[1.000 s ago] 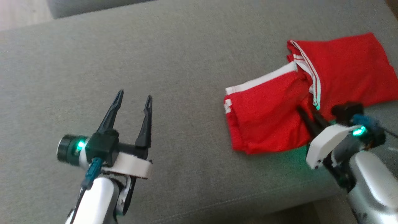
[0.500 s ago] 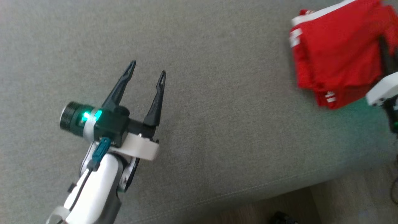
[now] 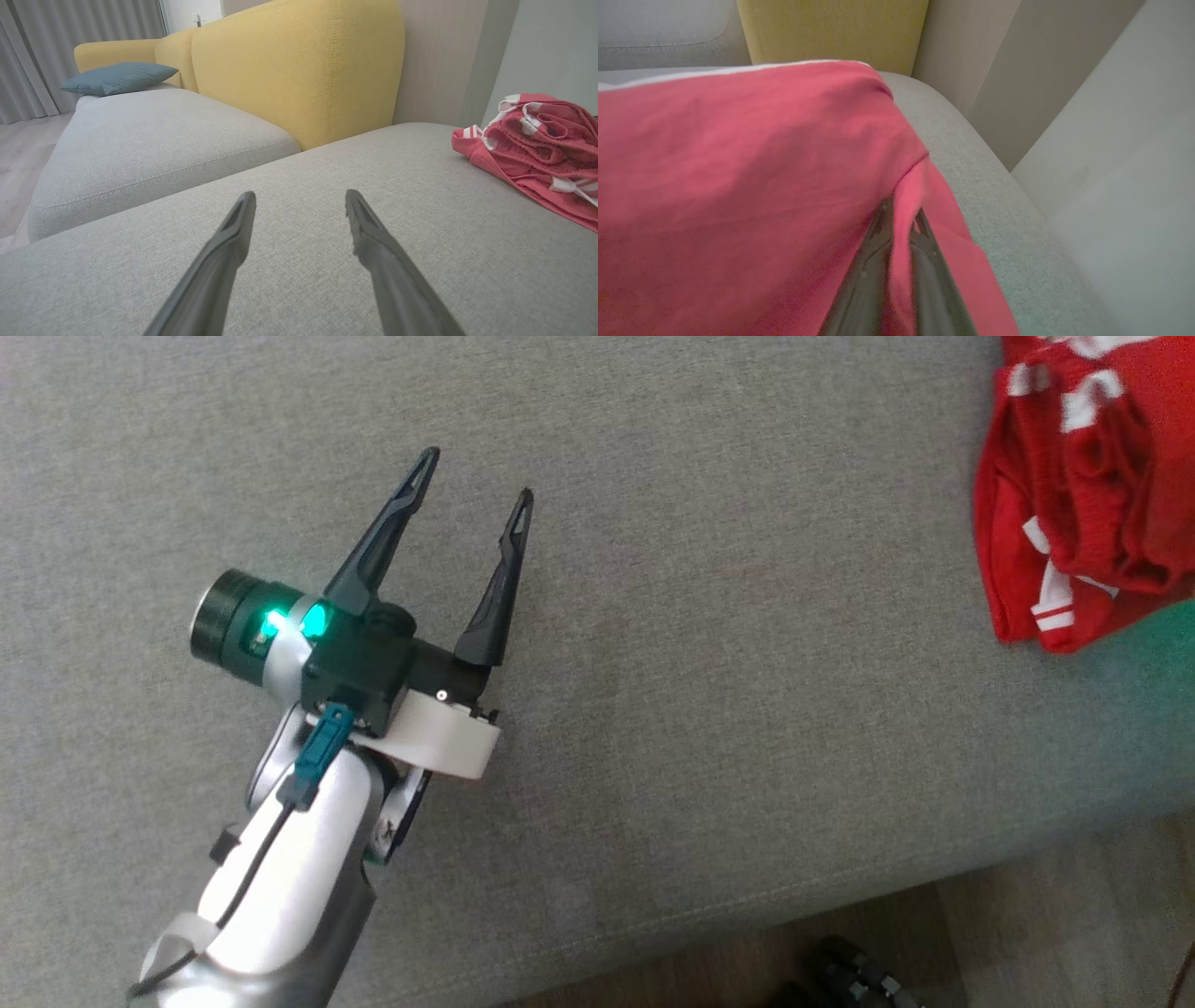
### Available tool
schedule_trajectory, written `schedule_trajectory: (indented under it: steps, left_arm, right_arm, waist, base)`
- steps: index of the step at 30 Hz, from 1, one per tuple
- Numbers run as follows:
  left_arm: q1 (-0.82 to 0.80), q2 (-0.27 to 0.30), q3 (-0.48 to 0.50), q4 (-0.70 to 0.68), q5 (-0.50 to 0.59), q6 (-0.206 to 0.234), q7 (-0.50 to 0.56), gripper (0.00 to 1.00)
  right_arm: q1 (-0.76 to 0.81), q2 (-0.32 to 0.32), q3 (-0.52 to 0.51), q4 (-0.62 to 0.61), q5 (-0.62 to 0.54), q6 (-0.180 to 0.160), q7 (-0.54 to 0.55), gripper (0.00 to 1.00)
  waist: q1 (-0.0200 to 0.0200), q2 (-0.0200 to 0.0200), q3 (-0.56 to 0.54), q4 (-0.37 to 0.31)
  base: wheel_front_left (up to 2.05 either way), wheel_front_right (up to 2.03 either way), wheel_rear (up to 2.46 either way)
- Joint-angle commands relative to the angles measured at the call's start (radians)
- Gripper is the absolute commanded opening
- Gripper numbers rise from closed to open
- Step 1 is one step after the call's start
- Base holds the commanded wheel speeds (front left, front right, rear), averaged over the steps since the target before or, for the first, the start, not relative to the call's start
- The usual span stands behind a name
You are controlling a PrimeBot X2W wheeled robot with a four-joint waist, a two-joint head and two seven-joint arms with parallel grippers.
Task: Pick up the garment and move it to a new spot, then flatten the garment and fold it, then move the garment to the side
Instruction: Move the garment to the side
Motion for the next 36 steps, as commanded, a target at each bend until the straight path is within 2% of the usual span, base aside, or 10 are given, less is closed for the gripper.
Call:
schedule_trajectory:
  steps: [1, 2, 3, 9, 14, 19, 20, 21, 29, 36]
  left_arm:
    - [-0.031, 0.01, 0.019, -0.025, 0.005, -0.007, -0.005, 1.0]
    - [-0.032, 0.008, 0.017, -0.021, 0.003, -0.008, -0.006, 1.0]
    - [-0.031, 0.005, 0.016, -0.015, 0.0, -0.008, -0.007, 1.0]
    - [0.008, -0.008, 0.02, 0.011, -0.024, 0.007, -0.012, 1.0]
    - [0.068, -0.01, 0.039, 0.023, -0.048, 0.032, -0.014, 1.0]
    - [0.139, -0.006, 0.082, 0.015, -0.076, 0.073, -0.015, 1.0]
    - [0.139, -0.006, 0.082, 0.015, -0.076, 0.073, -0.015, 1.0]
    - [0.169, -0.005, 0.101, 0.01, -0.088, 0.088, -0.015, 1.0]
    - [0.259, -0.003, 0.165, -0.004, -0.118, 0.135, -0.015, 1.0]
    - [0.333, 0.012, 0.223, -0.009, -0.141, 0.159, -0.015, 1.0]
  right_arm:
    - [-0.007, -0.027, -0.014, -0.006, -0.022, -0.001, -0.01, 0.41]
    - [-0.006, -0.022, -0.022, 0.001, -0.034, -0.001, -0.015, 0.59]
    - [-0.002, -0.019, -0.034, 0.011, -0.048, -0.001, -0.016, 1.0]
    - [0.061, 0.01, -0.134, 0.0, -0.145, -0.001, -0.069, 1.0]
    - [0.181, 0.09, -0.159, -0.15, -0.174, -0.001, -0.113, 1.0]
    - [0.34, 0.205, -0.128, -0.384, -0.18, -0.001, -0.102, 1.0]
    - [0.34, 0.205, -0.128, -0.384, -0.18, -0.001, -0.102, 1.0]
    - [0.399, 0.245, -0.104, -0.478, -0.183, -0.001, -0.084, 1.0]
    - [0.553, 0.343, -0.017, -0.72, -0.173, -0.001, -0.013, 1.0]
    - [0.645, 0.382, 0.023, -0.834, -0.158, -0.001, 0.028, 1.0]
  waist:
    - [-0.0001, 0.0, -0.001, 0.004]
    - [-0.0001, 0.0, -0.006, 0.008]
    - [-0.0001, 0.0, -0.012, 0.011]
    - [-0.0001, 0.0, -0.086, 0.031]
    - [-0.0001, 0.0, -0.165, 0.055]
    - [-0.0001, 0.0, -0.231, 0.086]
    - [-0.0001, 0.0, -0.231, 0.086]
    - [-0.0001, 0.0, -0.253, 0.102]
    - [-0.0001, 0.0, -0.318, 0.182]
    - [-0.0001, 0.0, -0.366, 0.24]
  base:
    - [0.0, 0.0, 0.0]
    - [0.0, 0.0, 0.0]
    - [0.0, 0.0, 0.0]
    - [0.0, 0.0, 0.0]
    - [0.0, 0.0, 0.0]
    - [0.0, 0.0, 0.0]
    - [0.0, 0.0, 0.0]
    - [0.0, 0.0, 0.0]
    - [0.0, 0.0, 0.0]
    - [0.0, 0.0, 0.0]
